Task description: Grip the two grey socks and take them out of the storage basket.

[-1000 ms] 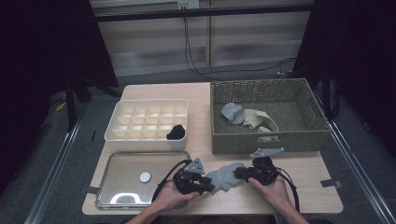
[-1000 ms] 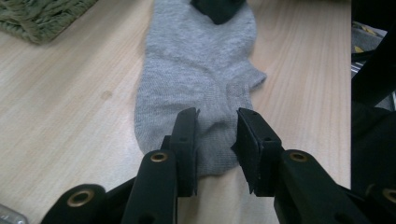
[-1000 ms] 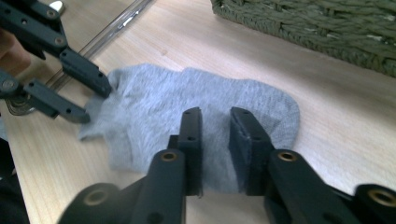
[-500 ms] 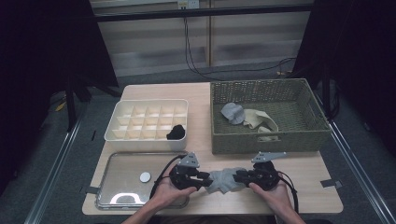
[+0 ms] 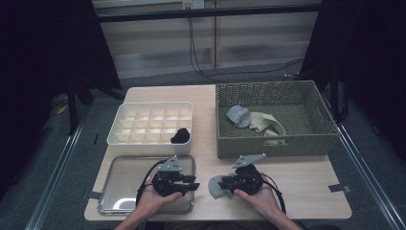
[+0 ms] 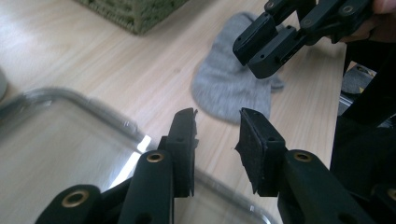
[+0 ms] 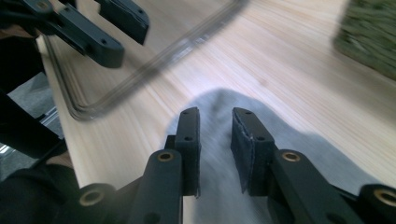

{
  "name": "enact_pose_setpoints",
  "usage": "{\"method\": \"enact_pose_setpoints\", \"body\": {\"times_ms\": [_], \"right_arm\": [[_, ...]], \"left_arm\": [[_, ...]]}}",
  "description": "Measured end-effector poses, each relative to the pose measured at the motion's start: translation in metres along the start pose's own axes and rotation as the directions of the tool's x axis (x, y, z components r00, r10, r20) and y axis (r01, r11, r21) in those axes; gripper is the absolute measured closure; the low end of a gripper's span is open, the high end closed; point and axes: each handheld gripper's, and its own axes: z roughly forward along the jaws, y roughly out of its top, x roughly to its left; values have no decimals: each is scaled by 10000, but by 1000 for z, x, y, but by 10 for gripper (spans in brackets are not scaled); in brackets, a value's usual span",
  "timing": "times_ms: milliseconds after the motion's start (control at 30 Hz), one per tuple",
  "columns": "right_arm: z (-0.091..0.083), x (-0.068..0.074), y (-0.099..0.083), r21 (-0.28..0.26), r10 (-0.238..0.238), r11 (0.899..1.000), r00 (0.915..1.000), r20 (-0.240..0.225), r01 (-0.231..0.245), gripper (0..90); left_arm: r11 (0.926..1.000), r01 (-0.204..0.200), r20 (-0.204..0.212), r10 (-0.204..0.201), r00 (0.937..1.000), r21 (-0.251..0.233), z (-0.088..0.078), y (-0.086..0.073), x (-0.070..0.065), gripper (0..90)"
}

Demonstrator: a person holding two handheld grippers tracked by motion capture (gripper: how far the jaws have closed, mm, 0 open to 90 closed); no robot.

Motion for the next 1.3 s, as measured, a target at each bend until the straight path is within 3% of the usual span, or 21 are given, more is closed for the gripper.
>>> {"method": "enact_pose_setpoints", "body": {"times_ms": [300,567,700,900,1100,1200,1300], "right_arm": [[20,11,5,124,-248,9996,9981,-571,255,741],[19,11,8,-161,-310,9994,9975,-627,301,741],[24,13,6,44,-390,9992,9961,-789,395,740],[33,15,3,351,-631,9972,9959,-654,654,691],[34,19,3,353,-1092,9933,9934,-365,1105,723],[34,21,0,168,-1279,9916,9918,-47,1280,778],[34,19,1,172,-1248,9920,9922,-17,1248,849]], "left_arm": [[9992,200,-133,-205,9997,-343,-16,-6,1,636],[9993,114,-157,-119,9998,-360,-17,-6,2,632],[9991,77,-160,-83,9998,-420,-19,-5,2,628],[9984,169,-342,-188,9992,-546,-23,-6,5,631],[9975,187,-403,-215,9990,-679,-24,-5,6,635],[9982,147,-432,-172,9989,-582,-23,-5,6,631],[9987,115,-392,-134,9991,-498,-21,-6,5,631]]}}
